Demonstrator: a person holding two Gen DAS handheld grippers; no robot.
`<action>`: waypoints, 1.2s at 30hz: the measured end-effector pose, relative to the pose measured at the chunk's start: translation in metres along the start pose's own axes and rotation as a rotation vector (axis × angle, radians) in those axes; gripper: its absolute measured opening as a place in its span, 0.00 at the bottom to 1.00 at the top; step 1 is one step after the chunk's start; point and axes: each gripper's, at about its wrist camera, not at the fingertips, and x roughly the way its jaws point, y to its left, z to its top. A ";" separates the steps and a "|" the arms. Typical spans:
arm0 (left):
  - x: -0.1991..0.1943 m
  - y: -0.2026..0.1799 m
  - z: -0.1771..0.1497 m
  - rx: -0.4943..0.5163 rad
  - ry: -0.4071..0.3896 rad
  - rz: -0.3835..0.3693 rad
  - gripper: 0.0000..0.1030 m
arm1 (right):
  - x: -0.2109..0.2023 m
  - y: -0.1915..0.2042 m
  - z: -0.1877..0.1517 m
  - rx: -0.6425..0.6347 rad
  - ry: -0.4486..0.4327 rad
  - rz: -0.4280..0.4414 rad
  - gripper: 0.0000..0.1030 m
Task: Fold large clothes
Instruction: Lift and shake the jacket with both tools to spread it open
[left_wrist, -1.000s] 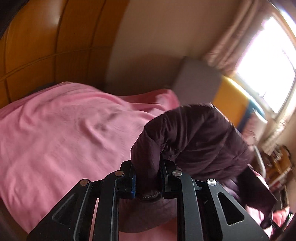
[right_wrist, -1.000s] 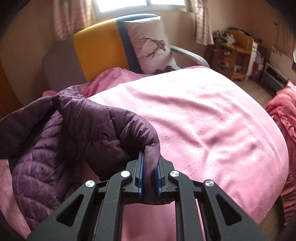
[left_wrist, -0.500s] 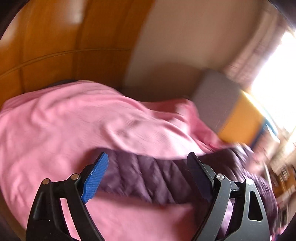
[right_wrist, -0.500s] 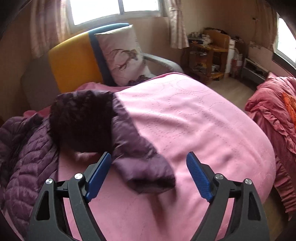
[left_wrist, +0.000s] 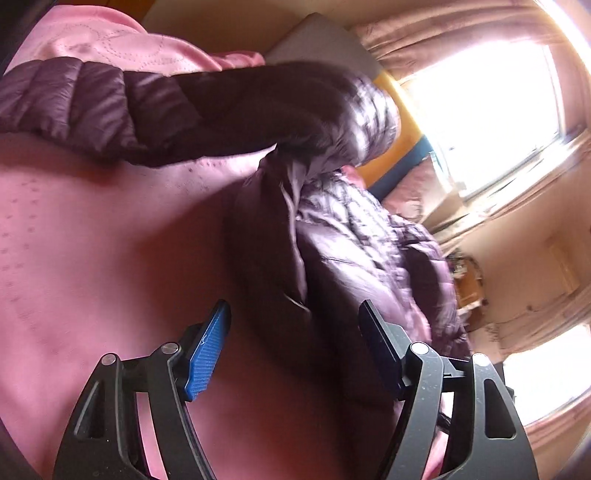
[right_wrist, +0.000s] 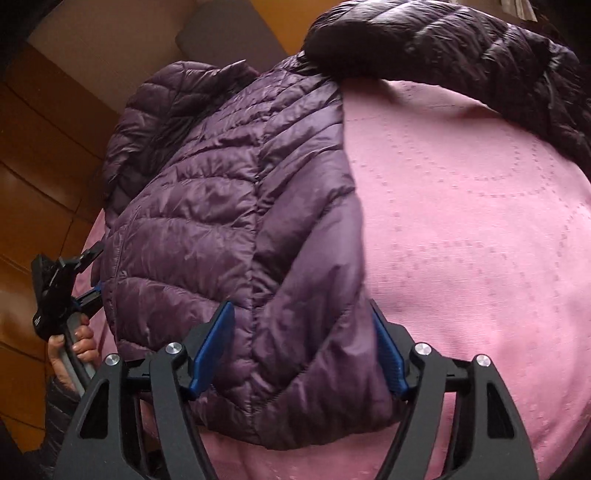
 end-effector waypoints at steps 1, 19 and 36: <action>0.005 0.005 0.000 -0.021 0.011 -0.018 0.57 | 0.003 0.006 -0.002 -0.018 0.011 0.001 0.60; -0.140 -0.038 0.086 0.091 -0.020 -0.060 0.01 | -0.147 0.011 -0.011 -0.150 -0.206 0.144 0.07; -0.134 0.029 -0.064 0.063 0.116 0.036 0.70 | -0.073 -0.080 -0.064 0.028 -0.037 -0.062 0.53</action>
